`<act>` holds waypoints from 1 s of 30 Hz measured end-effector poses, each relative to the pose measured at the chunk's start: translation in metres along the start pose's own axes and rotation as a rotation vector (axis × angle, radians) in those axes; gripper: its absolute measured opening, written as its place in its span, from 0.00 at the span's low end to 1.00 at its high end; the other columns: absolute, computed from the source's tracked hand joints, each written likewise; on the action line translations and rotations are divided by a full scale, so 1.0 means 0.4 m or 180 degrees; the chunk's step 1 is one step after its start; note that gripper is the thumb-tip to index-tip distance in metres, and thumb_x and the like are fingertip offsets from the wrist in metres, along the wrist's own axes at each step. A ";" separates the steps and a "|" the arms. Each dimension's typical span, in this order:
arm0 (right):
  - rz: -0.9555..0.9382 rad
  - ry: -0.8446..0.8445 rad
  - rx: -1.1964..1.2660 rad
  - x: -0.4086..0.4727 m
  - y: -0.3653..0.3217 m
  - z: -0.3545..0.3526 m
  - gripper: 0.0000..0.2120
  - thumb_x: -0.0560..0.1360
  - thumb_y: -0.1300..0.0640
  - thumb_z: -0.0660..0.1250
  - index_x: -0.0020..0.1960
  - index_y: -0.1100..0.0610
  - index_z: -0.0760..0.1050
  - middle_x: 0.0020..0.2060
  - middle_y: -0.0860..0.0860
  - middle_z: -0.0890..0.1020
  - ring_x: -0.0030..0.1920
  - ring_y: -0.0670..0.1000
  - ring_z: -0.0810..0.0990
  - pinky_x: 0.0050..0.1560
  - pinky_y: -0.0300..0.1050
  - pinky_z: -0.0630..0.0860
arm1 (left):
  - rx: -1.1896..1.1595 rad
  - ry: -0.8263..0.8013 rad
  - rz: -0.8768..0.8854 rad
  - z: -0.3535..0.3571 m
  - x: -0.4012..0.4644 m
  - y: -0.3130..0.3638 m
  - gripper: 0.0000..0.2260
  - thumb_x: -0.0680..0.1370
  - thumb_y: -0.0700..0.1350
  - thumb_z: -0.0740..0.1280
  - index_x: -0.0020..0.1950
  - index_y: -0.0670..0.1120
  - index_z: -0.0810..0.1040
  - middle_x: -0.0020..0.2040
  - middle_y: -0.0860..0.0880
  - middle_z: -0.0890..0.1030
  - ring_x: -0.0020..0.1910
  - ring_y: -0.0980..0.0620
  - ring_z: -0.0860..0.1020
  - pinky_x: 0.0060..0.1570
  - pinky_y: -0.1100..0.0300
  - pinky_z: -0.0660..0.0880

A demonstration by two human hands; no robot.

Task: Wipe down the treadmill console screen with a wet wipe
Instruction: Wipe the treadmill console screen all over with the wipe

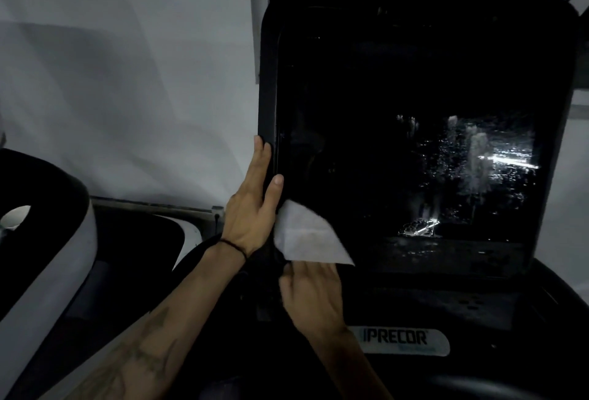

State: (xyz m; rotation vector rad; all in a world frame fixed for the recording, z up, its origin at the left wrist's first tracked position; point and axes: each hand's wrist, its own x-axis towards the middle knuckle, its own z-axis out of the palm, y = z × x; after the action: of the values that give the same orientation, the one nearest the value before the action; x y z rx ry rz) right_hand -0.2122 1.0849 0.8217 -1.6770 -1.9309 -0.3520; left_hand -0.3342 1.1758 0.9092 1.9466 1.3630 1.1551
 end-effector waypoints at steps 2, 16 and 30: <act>-0.0166 0.0026 0.0227 0.034 -0.015 0.006 0.14 0.73 0.54 0.59 0.36 0.55 0.81 0.33 0.53 0.82 0.35 0.54 0.82 0.40 0.43 0.78 | 0.0023 -0.0008 -0.0013 0.002 0.000 0.002 0.33 0.80 0.67 0.46 0.84 0.59 0.49 0.82 0.69 0.45 0.67 0.86 0.51 0.56 0.87 0.55; 0.0241 -0.0014 -0.0033 0.018 0.017 0.015 0.15 0.74 0.54 0.58 0.40 0.57 0.82 0.36 0.55 0.84 0.38 0.55 0.84 0.45 0.44 0.79 | -0.0010 -0.0014 -0.0042 -0.001 -0.006 0.002 0.32 0.80 0.68 0.46 0.84 0.61 0.50 0.82 0.70 0.46 0.65 0.88 0.51 0.60 0.81 0.56; 0.0275 0.0052 -0.0072 -0.027 0.038 -0.007 0.15 0.74 0.54 0.60 0.45 0.58 0.84 0.40 0.55 0.85 0.40 0.56 0.85 0.52 0.45 0.71 | 0.0001 0.0095 -0.0008 0.018 -0.009 0.001 0.33 0.80 0.68 0.46 0.84 0.61 0.48 0.81 0.71 0.44 0.76 0.69 0.56 0.62 0.78 0.59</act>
State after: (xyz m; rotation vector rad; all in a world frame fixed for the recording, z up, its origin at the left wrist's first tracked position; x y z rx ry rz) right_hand -0.1963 1.0773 0.8154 -1.7606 -1.8427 -0.3544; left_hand -0.3282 1.1730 0.9044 1.9346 1.3808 1.1873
